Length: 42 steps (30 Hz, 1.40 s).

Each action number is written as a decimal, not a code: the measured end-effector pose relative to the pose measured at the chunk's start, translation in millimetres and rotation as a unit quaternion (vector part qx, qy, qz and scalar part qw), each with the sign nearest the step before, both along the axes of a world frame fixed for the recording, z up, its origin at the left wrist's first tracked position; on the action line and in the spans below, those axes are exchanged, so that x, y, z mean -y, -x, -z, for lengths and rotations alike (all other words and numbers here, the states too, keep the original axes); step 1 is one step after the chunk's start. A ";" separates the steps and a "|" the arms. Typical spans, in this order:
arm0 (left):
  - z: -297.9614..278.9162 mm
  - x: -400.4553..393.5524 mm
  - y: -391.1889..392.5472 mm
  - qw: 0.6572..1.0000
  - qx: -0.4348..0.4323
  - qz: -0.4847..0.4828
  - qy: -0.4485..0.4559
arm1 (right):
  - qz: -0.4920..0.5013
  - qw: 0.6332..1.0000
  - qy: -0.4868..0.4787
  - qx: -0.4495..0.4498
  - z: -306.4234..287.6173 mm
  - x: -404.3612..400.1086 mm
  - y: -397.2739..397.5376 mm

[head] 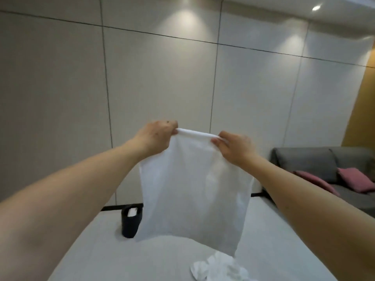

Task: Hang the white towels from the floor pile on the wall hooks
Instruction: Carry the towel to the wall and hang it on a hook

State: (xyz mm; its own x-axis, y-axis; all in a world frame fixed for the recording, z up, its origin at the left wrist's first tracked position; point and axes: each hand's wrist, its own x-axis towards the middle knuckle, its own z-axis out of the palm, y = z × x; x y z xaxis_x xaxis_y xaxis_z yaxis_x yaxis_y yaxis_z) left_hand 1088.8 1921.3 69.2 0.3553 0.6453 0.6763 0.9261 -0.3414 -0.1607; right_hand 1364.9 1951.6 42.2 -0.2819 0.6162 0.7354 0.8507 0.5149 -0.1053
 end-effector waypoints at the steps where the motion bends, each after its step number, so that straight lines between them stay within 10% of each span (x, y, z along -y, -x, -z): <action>1: -3.2 -0.4 23.4 1.000 -0.007 -0.024 0.000 | -0.030 1.000 -0.001 -0.002 -2.8 -17.5 26.1; 16: 18.9 62.5 399.7 0.951 -0.009 -0.308 -0.002 | -0.324 0.945 -0.040 0.025 10.2 -93.1 482.3; 42: 1.5 312.7 994.3 0.759 -0.050 -0.649 0.006 | -0.652 0.757 -0.045 -0.003 7.6 72.1 1266.4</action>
State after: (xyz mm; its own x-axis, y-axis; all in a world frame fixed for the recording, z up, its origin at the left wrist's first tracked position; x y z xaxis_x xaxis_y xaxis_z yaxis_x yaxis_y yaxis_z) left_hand 94.5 1608.6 67.7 -0.5363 0.5020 0.6785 0.4676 0.8460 -0.2563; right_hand 98.5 1879.5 34.6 -0.6038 -0.2363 0.7613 -0.3876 0.9216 -0.0214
